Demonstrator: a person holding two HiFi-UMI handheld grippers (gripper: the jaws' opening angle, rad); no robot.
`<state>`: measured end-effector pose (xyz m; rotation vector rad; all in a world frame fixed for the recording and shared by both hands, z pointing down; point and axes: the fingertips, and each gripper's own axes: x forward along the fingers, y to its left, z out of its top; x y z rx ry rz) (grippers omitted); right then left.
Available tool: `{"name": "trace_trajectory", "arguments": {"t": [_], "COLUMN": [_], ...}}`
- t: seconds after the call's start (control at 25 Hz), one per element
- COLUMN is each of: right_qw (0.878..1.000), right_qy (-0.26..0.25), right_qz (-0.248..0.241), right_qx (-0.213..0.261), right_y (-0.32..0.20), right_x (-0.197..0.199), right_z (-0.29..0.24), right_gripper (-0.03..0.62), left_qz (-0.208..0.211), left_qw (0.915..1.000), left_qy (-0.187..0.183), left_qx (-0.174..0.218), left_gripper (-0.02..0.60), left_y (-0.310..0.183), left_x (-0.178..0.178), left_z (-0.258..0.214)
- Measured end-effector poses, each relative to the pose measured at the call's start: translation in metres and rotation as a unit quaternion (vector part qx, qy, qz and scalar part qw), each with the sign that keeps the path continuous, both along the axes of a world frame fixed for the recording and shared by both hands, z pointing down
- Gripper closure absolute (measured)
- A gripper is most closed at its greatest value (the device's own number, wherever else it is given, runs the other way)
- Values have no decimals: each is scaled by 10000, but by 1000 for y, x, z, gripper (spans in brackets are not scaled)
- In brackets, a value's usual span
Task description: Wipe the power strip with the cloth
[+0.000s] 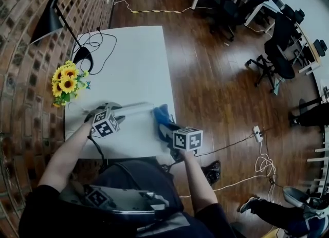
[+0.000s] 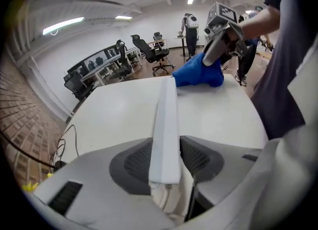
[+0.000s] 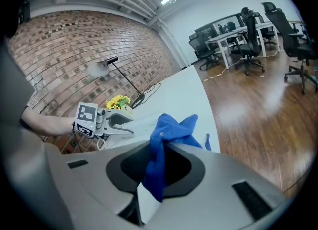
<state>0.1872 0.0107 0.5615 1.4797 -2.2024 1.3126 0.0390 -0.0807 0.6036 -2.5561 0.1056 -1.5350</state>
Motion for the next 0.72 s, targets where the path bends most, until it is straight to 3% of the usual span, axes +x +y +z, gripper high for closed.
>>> {"name": "trace_trajectory", "arguments": {"t": [0.2, 0.32, 0.4, 0.48, 0.6, 0.72], "right_qw": [9998, 9988, 9974, 9943, 9861, 9813], "right_qy": [114, 193, 365, 660, 1103, 1250], "right_qz": [-151, -374, -486, -538, -671, -862], "right_qx": [110, 232, 387, 644, 1045, 1183], "right_y": [-12, -19, -25, -32, -45, -58], "right_x": [-15, -29, -33, -32, -35, -49], "right_z": [-9, -18, -26, -39, -53, -53], "right_gripper": [531, 531, 531, 531, 531, 531], "left_qz": [-46, -70, 130, 452, 722, 808], "left_qw": [9985, 9989, 9990, 9946, 9764, 9587], "left_qy": [103, 242, 243, 170, 170, 244], "left_qx": [539, 400, 365, 915, 2028, 2717], "left_gripper": [390, 394, 398, 396, 393, 391], "left_y": [-12, -6, -2, -1, 0, 6], "left_x": [-8, -9, -7, -7, -10, -12], "left_z": [-2, -2, -4, -6, -7, -10]}}
